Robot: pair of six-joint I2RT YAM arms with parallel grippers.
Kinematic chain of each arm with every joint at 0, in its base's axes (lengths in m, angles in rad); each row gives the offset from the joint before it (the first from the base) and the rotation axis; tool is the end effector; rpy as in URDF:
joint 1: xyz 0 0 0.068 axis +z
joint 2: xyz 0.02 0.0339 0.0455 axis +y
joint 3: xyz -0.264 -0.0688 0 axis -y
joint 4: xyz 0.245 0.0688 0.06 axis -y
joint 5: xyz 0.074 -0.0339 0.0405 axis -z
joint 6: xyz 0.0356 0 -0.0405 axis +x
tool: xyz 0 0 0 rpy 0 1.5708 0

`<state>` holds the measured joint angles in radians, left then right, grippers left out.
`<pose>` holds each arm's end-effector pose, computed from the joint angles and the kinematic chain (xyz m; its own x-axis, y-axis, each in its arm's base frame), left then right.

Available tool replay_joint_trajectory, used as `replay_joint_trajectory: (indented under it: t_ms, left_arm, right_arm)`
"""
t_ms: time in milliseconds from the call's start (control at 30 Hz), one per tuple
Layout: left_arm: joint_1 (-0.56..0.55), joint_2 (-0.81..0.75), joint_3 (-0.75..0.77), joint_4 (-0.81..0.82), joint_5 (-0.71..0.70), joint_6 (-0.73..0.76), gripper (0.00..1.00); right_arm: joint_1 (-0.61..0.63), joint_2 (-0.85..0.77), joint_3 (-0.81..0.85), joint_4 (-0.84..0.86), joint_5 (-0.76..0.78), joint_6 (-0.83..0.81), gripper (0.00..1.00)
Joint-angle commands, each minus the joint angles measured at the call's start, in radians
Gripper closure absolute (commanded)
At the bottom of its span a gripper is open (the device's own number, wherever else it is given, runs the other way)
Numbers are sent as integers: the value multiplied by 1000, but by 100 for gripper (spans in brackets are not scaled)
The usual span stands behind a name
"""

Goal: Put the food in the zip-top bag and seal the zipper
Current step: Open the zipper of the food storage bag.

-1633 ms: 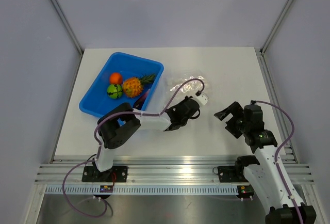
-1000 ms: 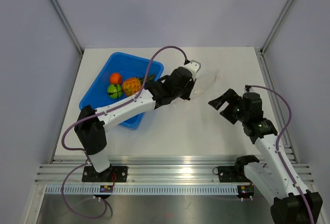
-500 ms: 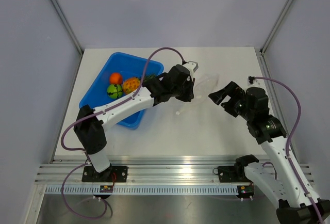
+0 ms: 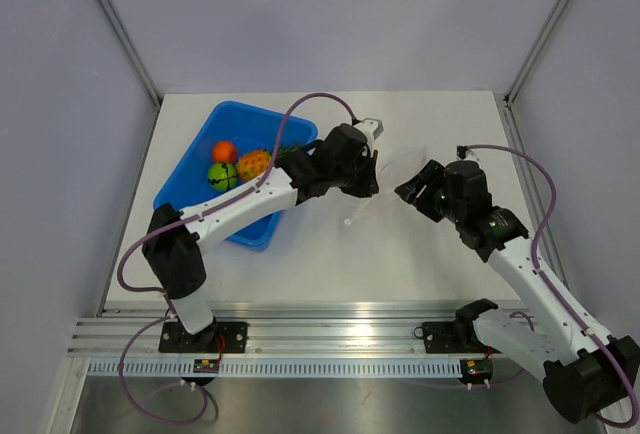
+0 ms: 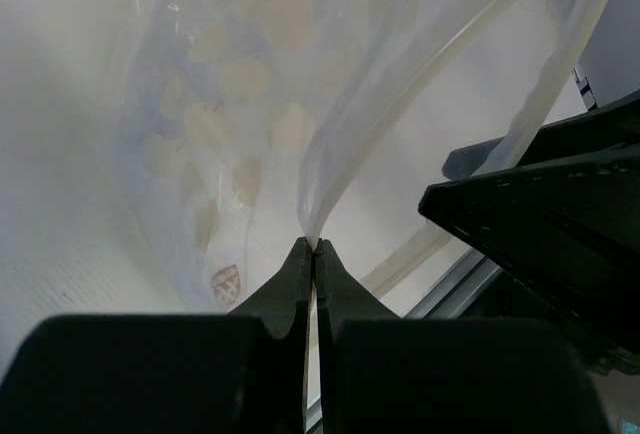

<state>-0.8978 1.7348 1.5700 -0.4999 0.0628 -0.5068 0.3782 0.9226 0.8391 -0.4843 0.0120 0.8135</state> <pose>0.2481 -0.3148 0.3254 -0.7299 0.1385 -0.6694 0.5226 0.7442 -0.4159 0.1880 0.0743 0.3044 -0.6048 0.5416 -0.5839 0.1160 0.7852 0.6082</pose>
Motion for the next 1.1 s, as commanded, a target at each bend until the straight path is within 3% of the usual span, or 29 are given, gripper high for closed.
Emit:
replay_joint_trajectory:
  t_ms: [0, 200, 433, 500, 533, 733, 900, 1067]
  left_arm:
    - [7, -67, 32, 41, 20, -25, 100]
    - [8, -72, 30, 58, 20, -48, 100]
    - [11, -92, 16, 70, 35, -71, 100]
    - [14, -100, 13, 80, 51, -78, 100]
    - [17, -106, 13, 80, 55, -82, 100]
    - [66, -165, -43, 83, 118, -94, 100]
    - [140, -187, -139, 100, 238, -64, 100]
    - [145, -161, -180, 47, 230, -10, 100]
  right_arm:
    - [43, 16, -8, 81, 55, 19, 38]
    - [123, 24, -23, 70, 152, 42, 43]
    - [136, -7, -46, 46, 252, 55, 76]
    - [137, 5, -35, 43, 258, 40, 98]
    - [137, 10, -23, 32, 266, 27, 100]
    - [136, 25, 138, -106, 292, -181, 100]
    - [136, 119, 351, -341, 309, -371, 100]
    - [137, 217, 544, -516, 250, -438, 100]
